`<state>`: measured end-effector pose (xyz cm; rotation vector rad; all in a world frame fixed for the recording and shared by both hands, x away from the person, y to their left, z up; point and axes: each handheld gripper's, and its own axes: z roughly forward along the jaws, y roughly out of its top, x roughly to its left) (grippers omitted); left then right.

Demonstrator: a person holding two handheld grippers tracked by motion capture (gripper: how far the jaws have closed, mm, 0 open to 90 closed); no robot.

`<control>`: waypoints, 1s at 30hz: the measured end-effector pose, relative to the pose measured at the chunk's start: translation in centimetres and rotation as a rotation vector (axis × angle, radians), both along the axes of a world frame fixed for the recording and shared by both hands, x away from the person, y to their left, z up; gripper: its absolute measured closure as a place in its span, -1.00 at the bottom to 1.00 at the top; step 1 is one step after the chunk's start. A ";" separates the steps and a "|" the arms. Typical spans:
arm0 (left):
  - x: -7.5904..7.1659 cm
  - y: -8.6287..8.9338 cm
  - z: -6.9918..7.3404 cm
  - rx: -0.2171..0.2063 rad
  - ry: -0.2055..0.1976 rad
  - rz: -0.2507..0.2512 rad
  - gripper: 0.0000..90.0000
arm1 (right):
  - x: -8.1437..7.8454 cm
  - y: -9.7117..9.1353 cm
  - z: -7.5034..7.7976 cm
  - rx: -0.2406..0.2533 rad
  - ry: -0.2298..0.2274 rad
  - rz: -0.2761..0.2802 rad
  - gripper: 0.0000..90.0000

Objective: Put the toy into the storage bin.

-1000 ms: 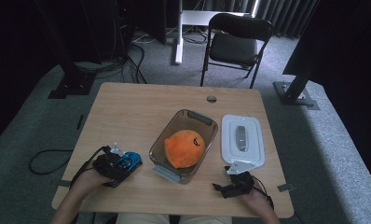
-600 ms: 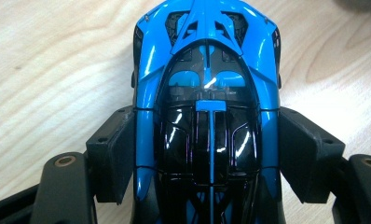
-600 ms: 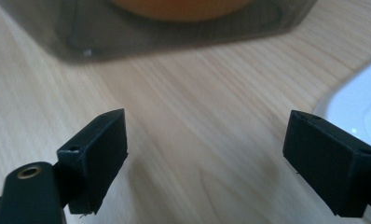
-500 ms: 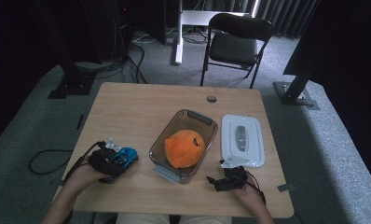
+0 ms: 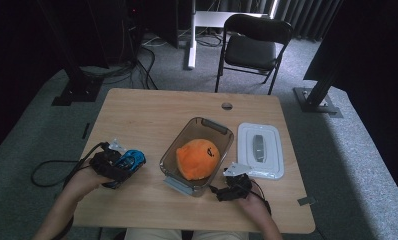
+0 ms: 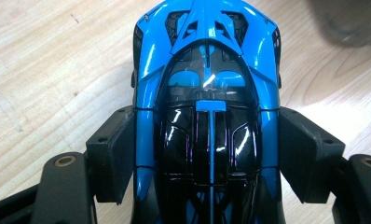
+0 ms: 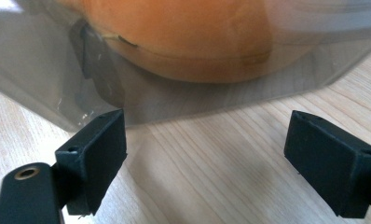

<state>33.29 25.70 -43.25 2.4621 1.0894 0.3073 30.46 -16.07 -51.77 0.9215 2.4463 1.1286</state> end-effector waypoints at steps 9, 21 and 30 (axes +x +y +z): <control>0.6 -0.3 1.6 0.002 -0.011 -0.017 -0.36 | 0.2 0.6 -0.2 0.004 0.011 -0.010 -0.72; 1.6 -1.0 4.3 0.016 -0.047 -0.025 -0.36 | 0.6 2.0 -0.1 0.002 0.017 -0.015 -0.72; 2.5 -1.5 6.9 0.009 -0.071 -0.030 -0.36 | 0.1 2.6 -0.6 -0.034 0.010 -0.002 -0.72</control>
